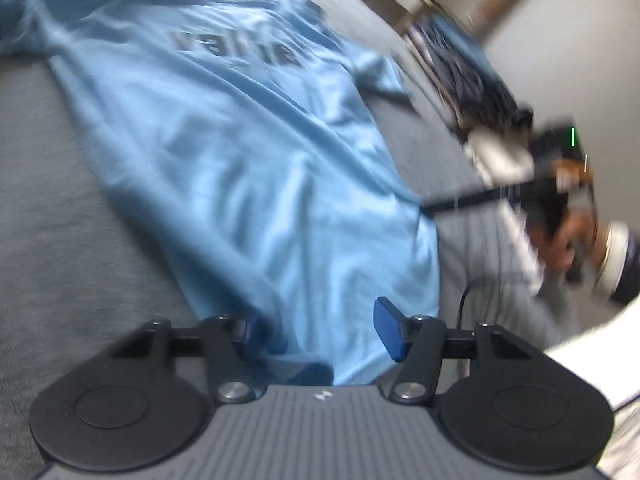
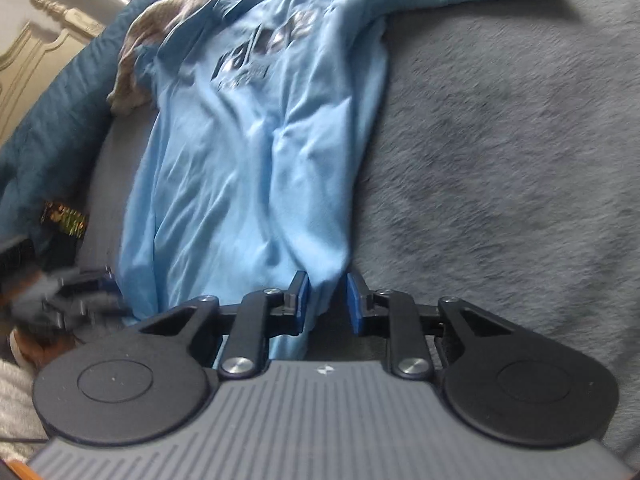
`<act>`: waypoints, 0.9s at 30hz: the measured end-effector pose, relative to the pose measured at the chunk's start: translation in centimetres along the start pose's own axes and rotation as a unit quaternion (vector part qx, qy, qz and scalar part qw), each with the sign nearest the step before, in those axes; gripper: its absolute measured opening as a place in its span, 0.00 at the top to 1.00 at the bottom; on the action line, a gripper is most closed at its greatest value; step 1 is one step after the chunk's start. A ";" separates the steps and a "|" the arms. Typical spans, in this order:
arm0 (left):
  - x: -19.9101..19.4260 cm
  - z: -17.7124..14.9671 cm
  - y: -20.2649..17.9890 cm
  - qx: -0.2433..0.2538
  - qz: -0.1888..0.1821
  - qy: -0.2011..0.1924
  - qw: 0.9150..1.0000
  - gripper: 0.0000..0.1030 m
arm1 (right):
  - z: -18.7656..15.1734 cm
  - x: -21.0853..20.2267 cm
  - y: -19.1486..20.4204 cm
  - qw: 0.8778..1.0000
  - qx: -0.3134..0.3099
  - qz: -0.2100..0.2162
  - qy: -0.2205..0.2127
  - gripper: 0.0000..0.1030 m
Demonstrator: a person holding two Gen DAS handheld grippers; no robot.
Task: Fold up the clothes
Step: 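Release the T-shirt and open both tools above the flattened shirt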
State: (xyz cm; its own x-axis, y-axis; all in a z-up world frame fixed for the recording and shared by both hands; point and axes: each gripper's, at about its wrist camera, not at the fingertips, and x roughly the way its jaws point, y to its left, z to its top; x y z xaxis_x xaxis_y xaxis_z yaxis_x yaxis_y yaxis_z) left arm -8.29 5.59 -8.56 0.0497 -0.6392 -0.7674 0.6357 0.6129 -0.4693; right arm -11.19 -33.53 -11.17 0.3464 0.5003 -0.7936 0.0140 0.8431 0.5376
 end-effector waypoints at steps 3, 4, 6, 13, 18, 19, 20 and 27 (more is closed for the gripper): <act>-0.6 -1.5 0.6 0.000 -0.006 0.008 1.000 0.43 | 0.2 -0.9 0.6 0.999 -0.027 -0.011 -0.015 0.79; -0.9 -1.8 0.9 -0.008 -0.012 0.010 1.000 0.44 | 0.3 -1.2 0.9 0.999 -0.036 -0.014 -0.020 0.78; -1.7 -2.5 1.6 -0.021 -0.026 0.010 0.999 0.46 | 0.5 -1.3 1.2 0.999 -0.043 -0.013 -0.024 0.78; -3.2 -3.7 1.8 -0.002 -0.035 -0.009 0.999 0.54 | 1.8 -1.1 2.6 0.998 -0.061 -0.003 -0.034 0.78; -2.2 -3.2 1.8 -0.004 -0.022 0.006 1.000 0.50 | 1.7 -1.2 3.3 0.997 -0.067 -0.001 -0.035 0.78; -1.9 -3.1 2.2 -0.018 -0.029 0.008 0.999 0.48 | 1.7 -1.2 3.3 0.997 -0.066 -0.002 -0.034 0.78; -1.8 -3.0 2.6 -0.036 -0.037 0.009 0.999 0.47 | 1.6 -1.2 3.3 0.997 -0.066 -0.003 -0.033 0.78; -1.6 -3.9 7.5 -0.231 -0.140 -0.009 0.963 0.48 | 1.1 -1.1 3.3 0.997 -0.065 -0.006 -0.030 0.78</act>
State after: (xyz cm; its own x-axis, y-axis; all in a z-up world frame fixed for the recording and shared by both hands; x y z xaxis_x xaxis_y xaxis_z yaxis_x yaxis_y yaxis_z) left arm -6.62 13.06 -12.60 -0.0570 -0.8153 -0.5762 0.2153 0.5535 -0.8045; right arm -10.53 -31.50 -8.20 0.4025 0.4810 -0.7789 -0.1030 0.8692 0.4835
